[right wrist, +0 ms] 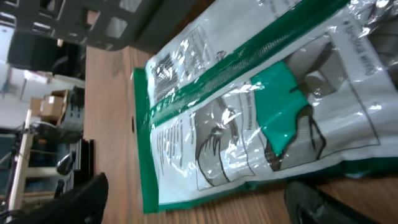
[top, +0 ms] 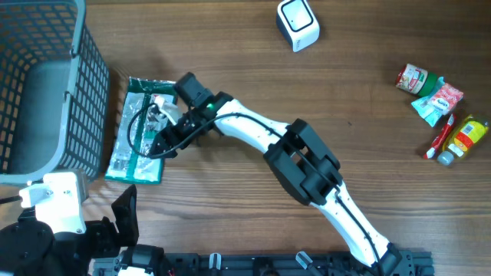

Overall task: Scan the item barcode
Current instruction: 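Reach the right gripper to the green glove pack near the basket, then grasp the glove pack edge with the right gripper and lift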

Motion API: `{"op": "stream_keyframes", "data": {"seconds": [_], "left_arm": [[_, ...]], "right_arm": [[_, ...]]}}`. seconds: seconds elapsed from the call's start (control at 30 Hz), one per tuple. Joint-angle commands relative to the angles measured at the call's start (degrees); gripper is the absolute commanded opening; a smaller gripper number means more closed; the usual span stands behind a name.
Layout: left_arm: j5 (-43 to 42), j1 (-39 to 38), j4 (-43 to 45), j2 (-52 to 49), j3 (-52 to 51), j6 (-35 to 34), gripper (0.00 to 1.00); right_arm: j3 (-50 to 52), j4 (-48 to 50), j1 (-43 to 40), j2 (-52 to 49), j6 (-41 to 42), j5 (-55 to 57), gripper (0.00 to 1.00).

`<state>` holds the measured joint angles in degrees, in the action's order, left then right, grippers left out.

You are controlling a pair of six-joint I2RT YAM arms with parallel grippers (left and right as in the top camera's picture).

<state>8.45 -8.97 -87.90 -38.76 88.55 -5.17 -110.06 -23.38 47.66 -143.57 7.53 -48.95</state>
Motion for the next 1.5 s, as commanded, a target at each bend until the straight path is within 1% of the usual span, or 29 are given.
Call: {"op": "stream_keyframes", "data": {"seconds": [0.0,0.03,0.07,0.1,0.2,0.33,0.4,0.53,0.57,0.6,0.67,0.73,0.83,0.9,0.93,1.0,1.03,1.1,1.17,1.2,1.23,1.3,1.33,1.4,1.47], "left_arm": [[-0.31,0.20,0.11,0.04,0.07,0.68,1.00],[-0.31,0.20,0.11,0.04,0.07,0.68,1.00],[-0.31,0.20,0.11,0.04,0.07,0.68,1.00],[-0.31,0.20,0.11,0.04,0.07,0.68,1.00],[-0.28,0.20,0.11,0.04,0.07,0.68,1.00],[-0.28,0.20,0.11,0.04,0.07,0.68,1.00],[-0.31,0.20,0.11,0.04,0.07,0.68,1.00],[-0.28,0.20,0.11,0.04,0.07,0.68,1.00],[-0.31,0.20,0.11,0.04,0.07,0.68,1.00],[-0.31,0.20,0.11,0.04,0.07,0.68,1.00],[-0.28,0.20,0.11,0.04,0.07,0.68,1.00],[-0.31,0.20,0.11,0.04,0.07,0.68,1.00],[-0.31,0.20,0.11,0.04,0.07,0.68,1.00],[-0.28,0.20,0.11,0.04,0.07,0.68,1.00],[-0.31,0.20,0.11,0.04,0.07,0.68,1.00],[-0.28,0.20,0.11,0.04,0.07,0.68,1.00],[-0.28,0.20,0.11,0.04,0.07,0.68,1.00],[-0.31,0.20,0.11,0.04,0.07,0.68,1.00],[-0.28,0.20,0.11,0.04,0.07,0.68,1.00],[-0.31,0.20,0.11,0.04,0.07,0.68,1.00],[-0.31,0.20,0.11,0.04,0.07,0.68,1.00],[-0.31,0.20,0.11,0.04,0.07,0.68,1.00],[-0.31,0.20,0.11,0.04,0.07,0.68,1.00],[-0.31,0.20,0.11,0.04,0.07,0.68,1.00],[-0.31,0.20,0.11,0.04,0.07,0.68,1.00]], "right_arm": [[0.92,3.91,0.39,-4.17,6.29,6.23,0.90],[0.92,6.27,0.39,-5.03,10.58,7.87,0.87],[0.92,7.50,0.39,-5.38,13.75,9.66,0.86],[0.92,7.93,0.39,-5.73,15.28,11.45,0.86],[0.90,8.31,0.39,-5.81,18.40,17.97,0.87],[0.90,9.92,0.57,-5.81,19.63,23.17,0.85],[0.59,9.40,0.74,-5.81,19.54,25.16,0.85],[-4.00,2.10,0.70,-5.79,19.19,30.08,0.85],[-5.97,0.07,0.81,-5.79,17.29,30.91,0.85],[-7.58,-1.75,1.05,-5.79,15.37,31.89,0.99],[-11.93,-7.19,1.90,-5.79,11.30,36.46,0.99],[-15.13,-10.27,2.29,-5.38,8.02,37.35,1.00],[-16.37,-9.16,2.32,-4.35,6.73,33.90,1.00],[-16.37,-8.00,2.38,-3.85,5.66,33.90,0.87],[-16.37,-7.32,2.43,-3.28,5.03,33.86,0.83],[-16.37,-5.40,2.62,-1.88,4.28,32.68,0.68],[-16.37,-3.91,2.64,-1.44,3.82,30.56,0.58],[-16.37,-0.61,2.64,-1.20,3.87,26.51,0.47],[-16.37,1.90,2.75,-1.20,4.48,24.41,0.44],[-16.37,3.06,3.02,-1.20,4.28,24.04,0.41],[-16.37,4.00,3.41,-1.20,3.41,24.04,0.31],[-16.33,5.46,4.37,-1.33,2.69,25.75,0.05],[-16.04,6.25,4.98,-1.42,1.46,26.93,0.04],[-15.89,7.41,6.73,-2.71,-4.83,27.30,0.04],[-15.89,7.48,7.50,-4.02,-6.27,29.94,0.04]]}}
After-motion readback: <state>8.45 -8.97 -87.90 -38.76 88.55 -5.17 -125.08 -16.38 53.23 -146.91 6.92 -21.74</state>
